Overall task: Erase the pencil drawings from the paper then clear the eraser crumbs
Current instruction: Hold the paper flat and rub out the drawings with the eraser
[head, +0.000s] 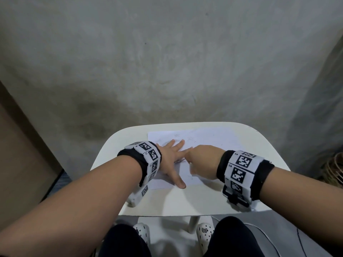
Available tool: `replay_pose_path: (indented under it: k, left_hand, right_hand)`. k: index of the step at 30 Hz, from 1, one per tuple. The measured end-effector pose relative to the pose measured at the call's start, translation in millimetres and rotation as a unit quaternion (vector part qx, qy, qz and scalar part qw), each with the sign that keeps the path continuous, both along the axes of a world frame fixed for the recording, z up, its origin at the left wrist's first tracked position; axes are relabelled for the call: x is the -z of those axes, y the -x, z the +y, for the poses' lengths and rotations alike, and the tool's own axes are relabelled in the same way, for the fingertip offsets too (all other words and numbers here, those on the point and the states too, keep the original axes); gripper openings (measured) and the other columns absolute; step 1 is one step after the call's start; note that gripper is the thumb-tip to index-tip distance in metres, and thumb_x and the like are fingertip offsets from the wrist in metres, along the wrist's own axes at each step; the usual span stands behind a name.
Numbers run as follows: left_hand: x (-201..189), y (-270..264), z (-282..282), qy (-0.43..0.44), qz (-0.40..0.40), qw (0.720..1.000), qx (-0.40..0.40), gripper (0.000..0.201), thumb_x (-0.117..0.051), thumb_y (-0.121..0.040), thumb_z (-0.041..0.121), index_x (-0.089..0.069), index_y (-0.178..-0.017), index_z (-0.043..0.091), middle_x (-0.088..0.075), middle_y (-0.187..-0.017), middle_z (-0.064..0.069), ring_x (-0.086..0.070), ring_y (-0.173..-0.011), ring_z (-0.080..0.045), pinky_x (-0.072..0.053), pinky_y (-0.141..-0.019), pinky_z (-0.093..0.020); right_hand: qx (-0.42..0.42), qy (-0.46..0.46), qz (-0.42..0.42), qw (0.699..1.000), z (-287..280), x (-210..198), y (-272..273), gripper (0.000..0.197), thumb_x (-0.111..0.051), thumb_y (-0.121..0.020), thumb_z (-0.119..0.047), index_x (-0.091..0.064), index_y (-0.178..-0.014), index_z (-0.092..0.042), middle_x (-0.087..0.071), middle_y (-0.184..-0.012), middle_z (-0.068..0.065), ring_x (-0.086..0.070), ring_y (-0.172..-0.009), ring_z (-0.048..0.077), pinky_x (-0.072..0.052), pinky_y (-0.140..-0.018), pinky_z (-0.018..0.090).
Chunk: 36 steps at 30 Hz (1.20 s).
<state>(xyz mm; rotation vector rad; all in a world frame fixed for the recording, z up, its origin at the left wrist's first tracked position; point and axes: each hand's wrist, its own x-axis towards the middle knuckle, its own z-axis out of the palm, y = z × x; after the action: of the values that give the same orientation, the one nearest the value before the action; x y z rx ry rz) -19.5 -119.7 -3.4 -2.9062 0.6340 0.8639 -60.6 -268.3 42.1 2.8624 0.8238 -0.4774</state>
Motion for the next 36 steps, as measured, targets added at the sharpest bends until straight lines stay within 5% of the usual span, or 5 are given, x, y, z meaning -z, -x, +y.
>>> replay_pose_path:
  k: [6, 10, 21, 31, 36]
  left_hand:
    - [1.7, 0.2, -3.4, -0.028, -0.014, 0.999, 0.009, 0.123, -0.07, -0.067, 0.075, 0.014, -0.151, 0.045, 0.033, -0.158, 0.008, 0.03, -0.146, -0.022, 0.001, -0.114, -0.068]
    - [-4.0, 2.2, -3.3, -0.015, -0.007, 1.0, -0.003, 0.119, -0.072, -0.07, 0.07, 0.006, -0.154, 0.041, 0.032, -0.159, 0.009, 0.031, -0.145, -0.018, 0.0, -0.116, -0.066]
    - [-1.1, 0.6, -3.3, -0.016, -0.01, 1.0, -0.008, 0.104, -0.072, -0.07, 0.07, -0.019, -0.154, 0.041, 0.033, -0.158, 0.008, 0.032, -0.145, -0.018, -0.001, -0.117, -0.064]
    - [1.8, -1.2, -2.0, -0.01, -0.012, 1.0, 0.005, 0.101, -0.072, -0.068, 0.072, -0.02, -0.152, 0.047, 0.032, -0.158, 0.008, 0.032, -0.145, -0.02, 0.0, -0.116, -0.065]
    - [5.2, -4.8, -2.1, -0.021, -0.011, 1.0, 0.009, 0.119, -0.071, -0.064, 0.075, 0.003, -0.153, 0.046, 0.033, -0.158, 0.01, 0.031, -0.145, -0.021, -0.001, -0.114, -0.069]
  right_hand:
    - [-0.061, 0.028, 0.033, 0.997, -1.0, -10.1, 1.4, 0.005, -0.063, -0.086, -0.025, -0.059, -0.087, -0.023, -0.055, -0.073, -0.008, -0.052, -0.079, 0.019, -0.043, -0.072, 0.029]
    - [-0.05, -0.025, 0.001, 0.998, 7.6, -6.0, -9.1, 0.028, -0.063, -0.086, -0.022, -0.064, -0.114, -0.024, -0.068, -0.102, -0.002, -0.06, -0.092, 0.021, -0.044, -0.074, 0.028]
    - [-0.106, -0.017, 0.007, 0.994, 8.3, -3.4, -8.8, 0.009, -0.068, -0.081, -0.02, -0.067, -0.089, -0.024, -0.059, -0.078, -0.008, -0.054, -0.078, 0.017, -0.041, -0.066, 0.025]
    - [-0.109, 0.042, 0.003, 0.993, 5.7, -7.0, -11.3, 0.007, -0.07, -0.08, -0.021, -0.064, -0.085, -0.022, -0.06, -0.075, -0.006, -0.054, -0.078, 0.017, -0.035, -0.055, 0.023]
    - [-0.089, 0.113, 0.027, 0.989, 2.2, -16.0, -16.5, 0.023, -0.07, -0.081, -0.028, -0.07, -0.102, -0.019, -0.062, -0.085, -0.005, -0.054, -0.08, 0.017, -0.034, -0.054, 0.021]
